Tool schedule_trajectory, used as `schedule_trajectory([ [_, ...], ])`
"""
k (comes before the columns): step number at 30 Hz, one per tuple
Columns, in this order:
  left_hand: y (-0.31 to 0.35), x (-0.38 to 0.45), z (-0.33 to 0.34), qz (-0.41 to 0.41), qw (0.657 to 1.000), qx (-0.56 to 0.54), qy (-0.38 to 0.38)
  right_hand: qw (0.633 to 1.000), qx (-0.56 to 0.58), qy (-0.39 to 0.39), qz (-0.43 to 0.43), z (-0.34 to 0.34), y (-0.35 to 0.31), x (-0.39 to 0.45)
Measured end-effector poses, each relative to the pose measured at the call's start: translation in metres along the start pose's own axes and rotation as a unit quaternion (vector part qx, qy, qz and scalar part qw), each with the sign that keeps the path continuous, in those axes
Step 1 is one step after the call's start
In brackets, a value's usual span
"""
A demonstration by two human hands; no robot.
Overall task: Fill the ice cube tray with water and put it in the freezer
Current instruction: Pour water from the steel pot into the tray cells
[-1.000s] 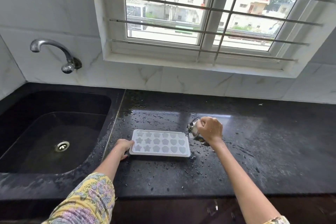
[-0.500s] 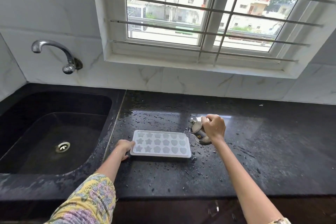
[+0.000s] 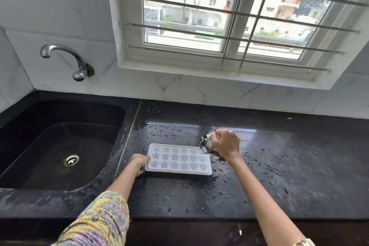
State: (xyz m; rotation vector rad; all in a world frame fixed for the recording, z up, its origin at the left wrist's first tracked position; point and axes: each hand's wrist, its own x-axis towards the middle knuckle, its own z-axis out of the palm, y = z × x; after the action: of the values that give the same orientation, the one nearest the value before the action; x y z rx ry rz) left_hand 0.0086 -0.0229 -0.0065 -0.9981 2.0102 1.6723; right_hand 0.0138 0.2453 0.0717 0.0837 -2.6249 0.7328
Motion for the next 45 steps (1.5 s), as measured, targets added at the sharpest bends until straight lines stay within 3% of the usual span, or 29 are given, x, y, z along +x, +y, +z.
schedule_trajectory([
  [27,-0.003,0.005,-0.001,0.01,1.0,0.007,0.005,0.998,-0.039,0.0,-0.039,-0.005,-0.006,0.003],
  [37,-0.002,0.007,-0.001,0.005,1.0,0.004,0.003,0.996,0.053,0.031,0.06,-0.003,-0.009,0.011],
  [45,-0.004,0.008,0.0,0.005,1.0,0.003,0.005,1.0,0.026,-0.009,0.007,0.008,-0.026,0.008],
])
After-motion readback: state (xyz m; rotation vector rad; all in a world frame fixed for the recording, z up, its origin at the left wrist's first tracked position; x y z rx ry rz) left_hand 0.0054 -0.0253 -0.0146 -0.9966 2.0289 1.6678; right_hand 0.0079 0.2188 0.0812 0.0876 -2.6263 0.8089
